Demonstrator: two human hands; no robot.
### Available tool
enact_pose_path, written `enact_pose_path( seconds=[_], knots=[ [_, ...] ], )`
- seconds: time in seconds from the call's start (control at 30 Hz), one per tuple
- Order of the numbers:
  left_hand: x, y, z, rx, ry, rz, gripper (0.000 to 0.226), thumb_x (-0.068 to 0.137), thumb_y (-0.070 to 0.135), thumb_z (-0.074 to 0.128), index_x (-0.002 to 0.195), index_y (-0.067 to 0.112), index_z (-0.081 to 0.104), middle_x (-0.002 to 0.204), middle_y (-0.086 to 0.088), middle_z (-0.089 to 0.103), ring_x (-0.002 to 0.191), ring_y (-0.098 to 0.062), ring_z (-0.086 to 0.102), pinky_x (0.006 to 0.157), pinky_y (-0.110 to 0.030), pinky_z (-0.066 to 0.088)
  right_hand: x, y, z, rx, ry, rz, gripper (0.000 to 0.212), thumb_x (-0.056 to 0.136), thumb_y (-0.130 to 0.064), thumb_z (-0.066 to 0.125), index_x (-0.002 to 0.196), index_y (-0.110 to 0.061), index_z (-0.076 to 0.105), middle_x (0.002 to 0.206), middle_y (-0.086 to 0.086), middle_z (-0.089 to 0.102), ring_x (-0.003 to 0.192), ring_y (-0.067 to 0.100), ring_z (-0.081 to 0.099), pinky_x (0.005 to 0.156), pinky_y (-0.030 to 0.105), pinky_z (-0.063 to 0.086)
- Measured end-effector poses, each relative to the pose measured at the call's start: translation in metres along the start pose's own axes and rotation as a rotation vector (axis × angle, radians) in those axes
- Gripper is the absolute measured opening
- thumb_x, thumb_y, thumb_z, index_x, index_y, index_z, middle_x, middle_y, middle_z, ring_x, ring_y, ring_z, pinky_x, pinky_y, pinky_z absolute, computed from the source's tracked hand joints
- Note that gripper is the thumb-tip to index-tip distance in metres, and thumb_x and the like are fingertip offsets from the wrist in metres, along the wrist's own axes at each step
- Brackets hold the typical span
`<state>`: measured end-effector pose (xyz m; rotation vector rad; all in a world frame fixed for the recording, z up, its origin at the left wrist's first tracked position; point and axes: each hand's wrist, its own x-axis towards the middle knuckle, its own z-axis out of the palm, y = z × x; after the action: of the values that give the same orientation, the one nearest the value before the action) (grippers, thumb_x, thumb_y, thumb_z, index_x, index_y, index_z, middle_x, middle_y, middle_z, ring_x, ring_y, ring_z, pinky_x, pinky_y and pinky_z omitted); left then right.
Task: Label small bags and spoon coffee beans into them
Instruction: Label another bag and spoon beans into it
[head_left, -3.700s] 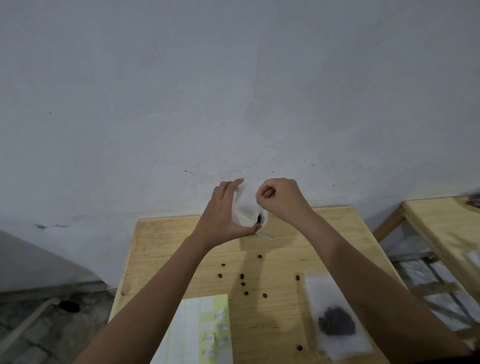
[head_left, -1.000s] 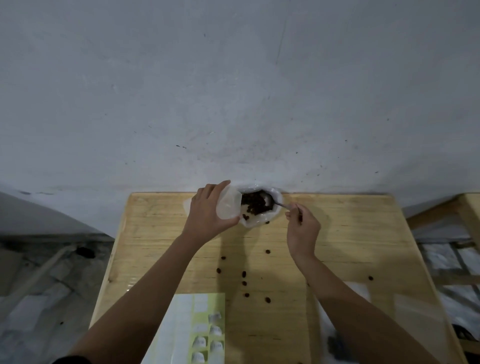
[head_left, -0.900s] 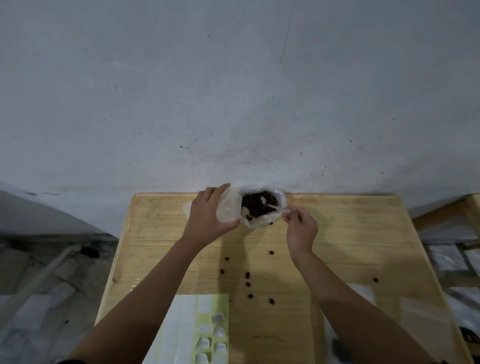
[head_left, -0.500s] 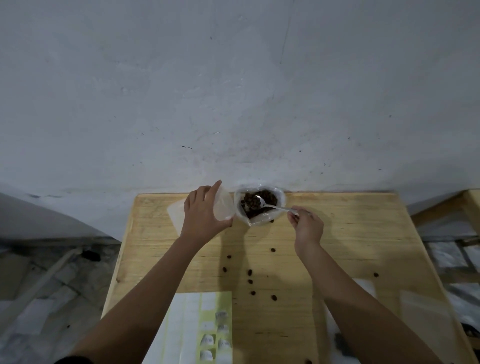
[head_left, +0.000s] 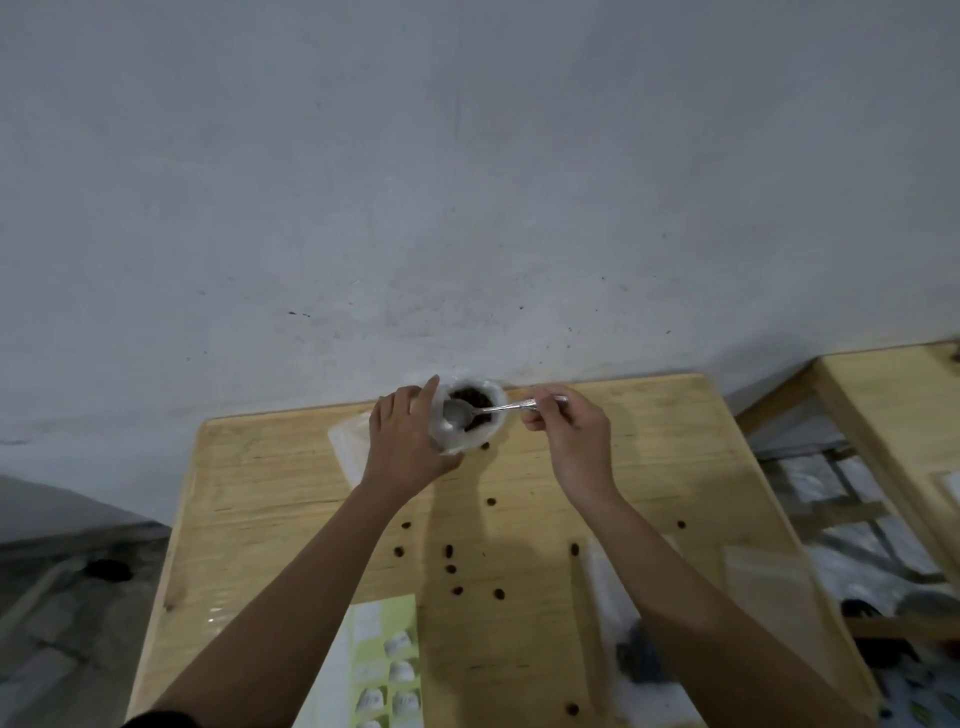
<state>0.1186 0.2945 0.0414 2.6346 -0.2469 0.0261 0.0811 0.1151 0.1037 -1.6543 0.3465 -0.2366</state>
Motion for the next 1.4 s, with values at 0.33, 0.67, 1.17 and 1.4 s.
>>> enact_pose_path(
  seconds=[0.33, 0.67, 1.17, 1.4],
  knots=[
    [-0.018, -0.038, -0.024, -0.019, 0.008, -0.156, 0.098, 0.065, 0.042, 0.078, 0.145, 0.02, 0.027, 0.134, -0.006, 0.038, 0.124, -0.026, 0.034, 0.104, -0.041, 0.028, 0.013, 0.048, 0.015, -0.219, 0.083, 0.019, 0.021, 0.096, -0.01, 0.048, 0.101, -0.002, 0.067, 0.087, 0.013, 0.067, 0.073, 0.015, 0.064, 0.073, 0.022, 0.053],
    [-0.028, -0.047, -0.025, -0.066, 0.024, -0.148, 0.094, 0.066, 0.041, 0.078, 0.144, 0.021, 0.029, 0.135, -0.006, 0.039, 0.125, -0.025, 0.033, 0.105, -0.04, 0.027, 0.006, 0.08, 0.058, 0.174, 0.205, 0.542, 0.017, 0.093, -0.003, 0.051, 0.087, 0.002, 0.066, 0.073, 0.008, 0.063, 0.073, 0.02, 0.062, 0.077, 0.029, 0.053],
    [-0.009, -0.037, -0.009, 0.068, -0.033, -0.154, 0.099, 0.066, 0.044, 0.077, 0.145, 0.018, 0.025, 0.136, -0.009, 0.038, 0.127, -0.028, 0.032, 0.107, -0.039, 0.024, 0.021, 0.045, 0.021, 0.269, 0.214, 0.399, 0.017, 0.09, 0.001, 0.052, 0.081, 0.001, 0.067, 0.071, 0.008, 0.063, 0.06, 0.015, 0.059, 0.053, 0.016, 0.051],
    [-0.004, -0.032, -0.007, 0.022, -0.023, -0.11, 0.096, 0.068, 0.045, 0.075, 0.145, 0.017, 0.025, 0.136, -0.008, 0.037, 0.127, -0.027, 0.032, 0.107, -0.037, 0.023, 0.013, 0.026, 0.029, 0.117, -0.022, 0.186, 0.015, 0.092, -0.008, 0.056, 0.086, -0.007, 0.069, 0.071, 0.005, 0.066, 0.062, 0.008, 0.063, 0.066, 0.021, 0.056]
  ],
)
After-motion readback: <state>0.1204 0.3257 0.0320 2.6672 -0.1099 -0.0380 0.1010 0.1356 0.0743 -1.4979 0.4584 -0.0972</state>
